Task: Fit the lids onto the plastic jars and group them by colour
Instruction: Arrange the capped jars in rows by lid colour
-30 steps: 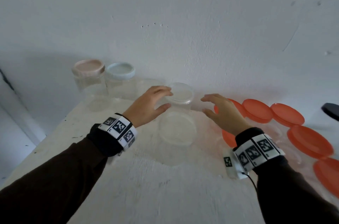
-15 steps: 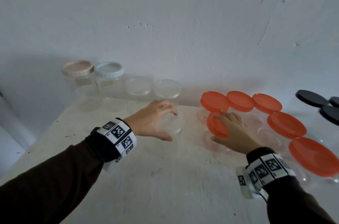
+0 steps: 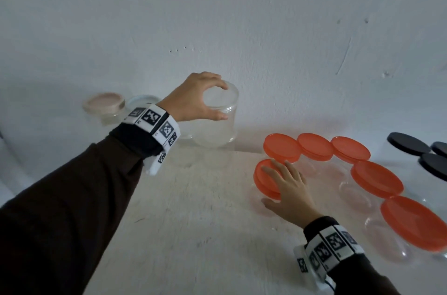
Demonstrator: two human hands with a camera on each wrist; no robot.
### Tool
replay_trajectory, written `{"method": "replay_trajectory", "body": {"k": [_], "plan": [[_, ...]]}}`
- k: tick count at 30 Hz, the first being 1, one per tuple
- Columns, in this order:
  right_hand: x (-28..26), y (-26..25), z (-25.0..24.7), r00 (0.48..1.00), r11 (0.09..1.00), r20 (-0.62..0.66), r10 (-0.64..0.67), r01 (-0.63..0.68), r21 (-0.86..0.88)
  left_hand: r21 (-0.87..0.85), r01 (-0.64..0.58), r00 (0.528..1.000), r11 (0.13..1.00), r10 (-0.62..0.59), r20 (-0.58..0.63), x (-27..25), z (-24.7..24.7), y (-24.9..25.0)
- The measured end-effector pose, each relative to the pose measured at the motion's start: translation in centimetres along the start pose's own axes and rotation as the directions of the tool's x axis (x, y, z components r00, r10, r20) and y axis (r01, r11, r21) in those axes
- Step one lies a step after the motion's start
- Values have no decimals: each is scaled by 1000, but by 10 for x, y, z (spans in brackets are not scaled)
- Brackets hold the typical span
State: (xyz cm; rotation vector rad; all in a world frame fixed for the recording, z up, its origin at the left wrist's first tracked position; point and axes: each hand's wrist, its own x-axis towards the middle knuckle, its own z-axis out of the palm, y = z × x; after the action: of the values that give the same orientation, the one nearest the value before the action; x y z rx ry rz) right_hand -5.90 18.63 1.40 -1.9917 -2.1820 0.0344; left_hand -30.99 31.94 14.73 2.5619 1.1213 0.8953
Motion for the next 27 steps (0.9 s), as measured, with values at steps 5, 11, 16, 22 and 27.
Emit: {"method": "replay_trajectory", "body": {"k": [5, 11, 16, 22, 27], "plan": [[0, -1, 0, 1000, 1000, 11, 6, -5, -27, 35, 90, 995, 995, -91, 31, 12, 6, -17], [-1, -1, 2, 1000, 1000, -17, 1, -1, 2, 48, 67, 998, 997, -67, -15, 13, 12, -24], [0, -1, 1, 1000, 1000, 1, 10, -10, -21, 115, 31, 995, 993, -20, -97, 14, 16, -31], [0, 0, 3, 1000, 1000, -13, 9, -9, -2, 110, 37, 988, 993, -20, -155, 12, 19, -37], [-1, -3, 4, 997, 999, -66, 26, -23, 46, 71, 30, 980, 997, -15, -199, 12, 23, -43]]}}
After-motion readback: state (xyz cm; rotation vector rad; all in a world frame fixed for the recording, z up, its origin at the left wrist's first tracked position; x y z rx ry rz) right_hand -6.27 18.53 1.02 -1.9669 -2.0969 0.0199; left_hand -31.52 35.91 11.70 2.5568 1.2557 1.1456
